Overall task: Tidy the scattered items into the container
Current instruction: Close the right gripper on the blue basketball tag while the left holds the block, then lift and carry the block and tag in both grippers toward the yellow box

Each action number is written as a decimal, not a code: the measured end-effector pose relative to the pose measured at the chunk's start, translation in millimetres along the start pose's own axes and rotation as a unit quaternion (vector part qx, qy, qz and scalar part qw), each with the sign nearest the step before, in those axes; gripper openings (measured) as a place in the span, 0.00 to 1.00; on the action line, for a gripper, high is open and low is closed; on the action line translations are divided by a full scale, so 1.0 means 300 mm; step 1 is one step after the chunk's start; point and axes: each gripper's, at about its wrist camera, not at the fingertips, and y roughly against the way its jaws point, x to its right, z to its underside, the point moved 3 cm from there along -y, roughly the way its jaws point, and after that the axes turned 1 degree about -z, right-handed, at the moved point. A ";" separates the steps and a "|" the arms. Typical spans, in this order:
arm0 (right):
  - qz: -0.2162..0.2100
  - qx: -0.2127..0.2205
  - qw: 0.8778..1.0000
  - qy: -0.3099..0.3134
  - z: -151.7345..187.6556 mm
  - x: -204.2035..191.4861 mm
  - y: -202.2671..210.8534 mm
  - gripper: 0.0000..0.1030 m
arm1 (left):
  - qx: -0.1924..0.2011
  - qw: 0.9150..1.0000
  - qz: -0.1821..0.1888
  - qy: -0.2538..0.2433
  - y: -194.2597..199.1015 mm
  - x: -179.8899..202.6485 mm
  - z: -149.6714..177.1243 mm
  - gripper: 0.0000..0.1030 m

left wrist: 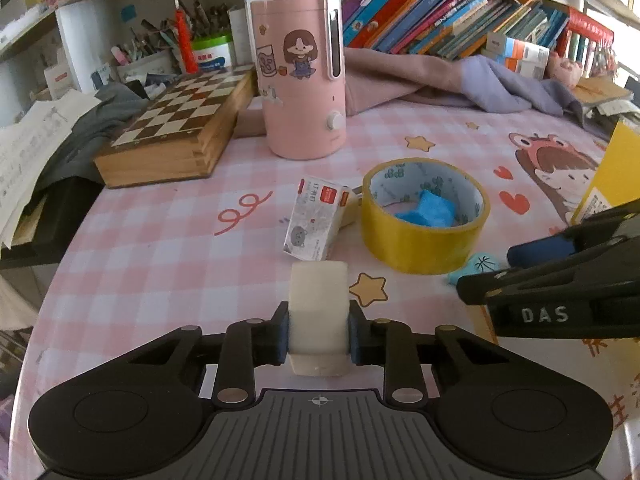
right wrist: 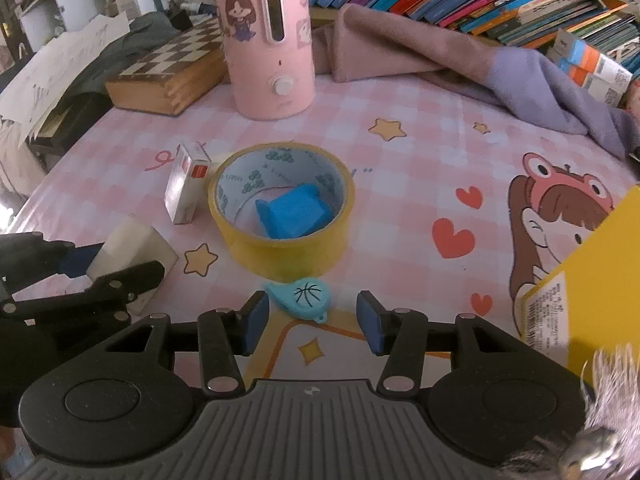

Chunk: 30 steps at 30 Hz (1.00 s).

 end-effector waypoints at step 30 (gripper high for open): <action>0.018 0.068 0.996 0.057 0.028 -0.034 0.177 0.29 | 0.057 0.997 0.044 0.017 0.249 0.040 -0.003 0.23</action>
